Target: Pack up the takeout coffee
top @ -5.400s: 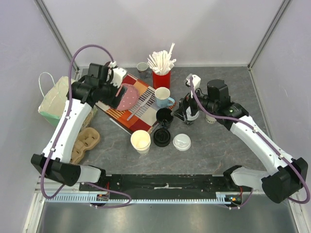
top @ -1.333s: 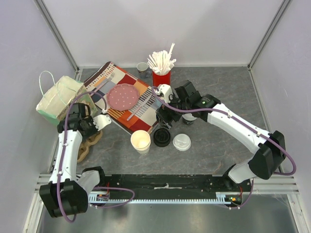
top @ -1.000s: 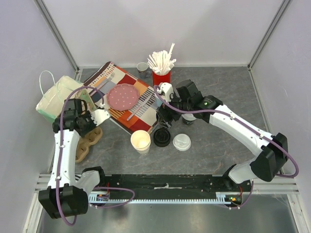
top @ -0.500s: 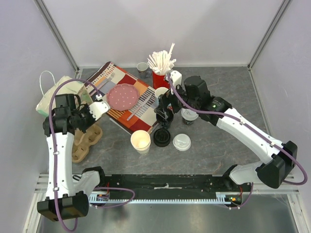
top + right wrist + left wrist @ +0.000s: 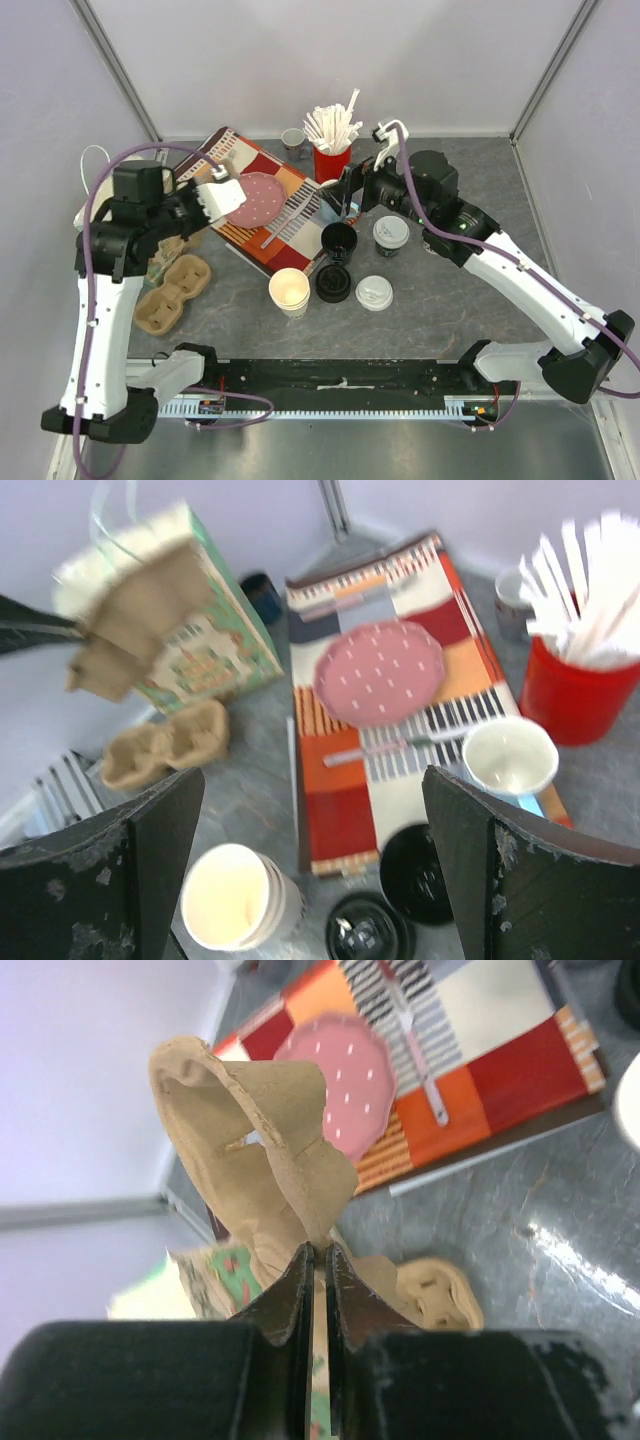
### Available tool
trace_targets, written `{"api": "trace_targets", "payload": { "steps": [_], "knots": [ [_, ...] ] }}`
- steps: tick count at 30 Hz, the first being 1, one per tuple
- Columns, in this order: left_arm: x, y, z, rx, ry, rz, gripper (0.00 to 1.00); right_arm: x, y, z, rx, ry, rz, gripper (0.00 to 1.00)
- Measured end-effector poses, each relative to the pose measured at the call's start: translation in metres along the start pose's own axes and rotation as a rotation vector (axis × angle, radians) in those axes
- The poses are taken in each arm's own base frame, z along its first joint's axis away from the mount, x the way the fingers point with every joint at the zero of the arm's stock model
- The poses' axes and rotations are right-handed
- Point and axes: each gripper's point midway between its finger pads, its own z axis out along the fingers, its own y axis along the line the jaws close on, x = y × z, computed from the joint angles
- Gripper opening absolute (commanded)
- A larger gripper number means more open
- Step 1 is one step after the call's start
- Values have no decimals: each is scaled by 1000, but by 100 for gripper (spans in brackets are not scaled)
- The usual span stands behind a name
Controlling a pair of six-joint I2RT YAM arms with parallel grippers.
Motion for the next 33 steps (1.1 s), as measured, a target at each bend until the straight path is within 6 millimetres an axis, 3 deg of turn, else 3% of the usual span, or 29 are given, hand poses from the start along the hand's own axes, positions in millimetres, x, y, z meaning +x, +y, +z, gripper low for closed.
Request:
{"api": "trace_targets", "payload": {
  "steps": [2,4,7,12,17,19,21,24,29,33],
  "knots": [
    [-29,-4,6,23,-41,74,2,-23,11,-5,-37,-74,15,98],
    [-44,-16,13,45,-43,146,2,-45,20,-10,-68,-140,22,98],
    [-49,-31,23,57,7,239,2,-72,28,-15,-92,-220,28,98],
    [-53,-32,38,-59,93,415,2,-102,30,-24,-67,-299,55,90],
    [-61,-43,60,-272,82,770,2,-142,32,-27,-26,-359,149,86],
    [-64,-46,69,-363,86,899,2,-145,34,-21,-12,-357,186,85],
    [-68,-50,78,-457,95,999,2,-135,39,-8,15,-330,222,84],
    [-76,-56,89,-557,106,1075,2,-100,56,17,65,-248,227,85],
    [-93,-58,79,-716,29,1046,2,-40,98,53,151,-115,139,84],
    [-95,-58,74,-766,9,1031,2,-6,100,61,252,-55,43,72]
  ]
}}
